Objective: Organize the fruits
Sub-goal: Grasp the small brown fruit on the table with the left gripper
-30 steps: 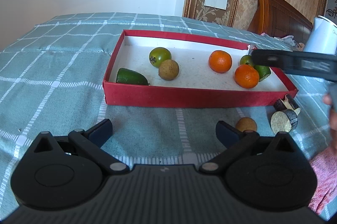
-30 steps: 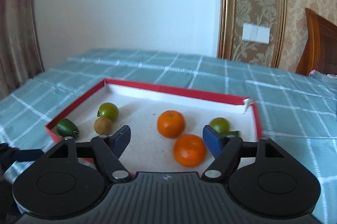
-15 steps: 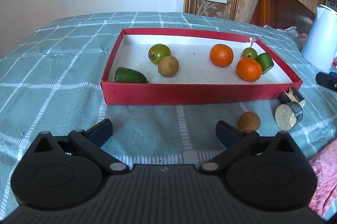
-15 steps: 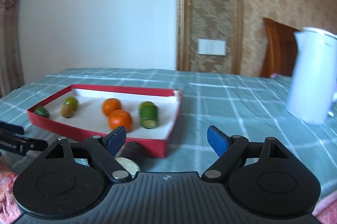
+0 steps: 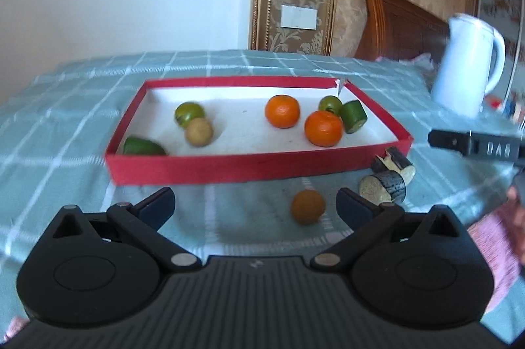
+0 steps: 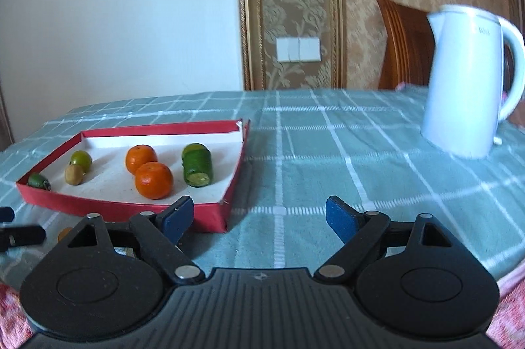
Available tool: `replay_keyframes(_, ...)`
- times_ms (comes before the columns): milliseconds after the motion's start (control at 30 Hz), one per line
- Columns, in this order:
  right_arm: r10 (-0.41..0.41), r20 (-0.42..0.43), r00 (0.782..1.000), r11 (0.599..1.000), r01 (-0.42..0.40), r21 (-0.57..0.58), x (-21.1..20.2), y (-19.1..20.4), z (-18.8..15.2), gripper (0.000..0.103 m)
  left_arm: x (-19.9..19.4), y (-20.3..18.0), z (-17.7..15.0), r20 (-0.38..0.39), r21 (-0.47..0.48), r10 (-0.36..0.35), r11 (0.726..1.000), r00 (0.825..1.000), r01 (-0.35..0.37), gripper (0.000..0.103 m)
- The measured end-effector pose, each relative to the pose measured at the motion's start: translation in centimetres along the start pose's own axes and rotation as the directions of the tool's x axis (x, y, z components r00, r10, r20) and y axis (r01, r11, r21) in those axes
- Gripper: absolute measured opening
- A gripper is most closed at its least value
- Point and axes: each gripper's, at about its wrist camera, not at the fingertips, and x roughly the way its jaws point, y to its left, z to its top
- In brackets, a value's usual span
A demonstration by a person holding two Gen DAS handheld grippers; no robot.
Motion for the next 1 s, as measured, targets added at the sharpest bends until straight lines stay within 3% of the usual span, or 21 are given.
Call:
replay_keyframes(100,0.005,-0.030,1.000,0.998,-0.003,0.065,0.5,-1.1,0.1,0.088,0.9,-1.4,0.1,-0.011,0.068,0.028,0.997,1.000,-0.028,0.103)
replay_keyframes(267,0.022,-0.054,0.998,0.993,-0.015,0.119,0.7,-1.7,0.0,0.088,1.5,-1.7,0.0,-0.015,0.069,0.015,0.998,1.000,-0.014,0.099)
replay_keyframes(533,0.032,-0.060,0.998,0.995,-0.026,0.098,0.8,-1.3,0.1,0.088,2.0,-2.0,-0.1,-0.042,0.073,0.003,0.997,0.999,0.000,0.073)
replay_keyframes(767,0.033,-0.071,0.997,0.996,-0.026,0.089,1.0,-1.2,0.0,0.088,2.1,-3.0,-0.2,-0.051,0.098,-0.015,0.995,0.999,0.020,0.065)
replay_keyframes(900,0.032,-0.073,0.997,0.996,-0.025,0.089,1.0,-1.2,0.1,0.088,2.5,-3.2,-0.2,-0.078,0.098,-0.019,0.995,0.997,0.027,0.037)
replay_keyframes(1000,0.030,-0.075,0.997,0.996,-0.023,0.088,1.0,-1.0,0.0,0.088,2.5,-3.2,-0.2,-0.077,0.091,-0.027,0.995,0.997,0.034,0.035)
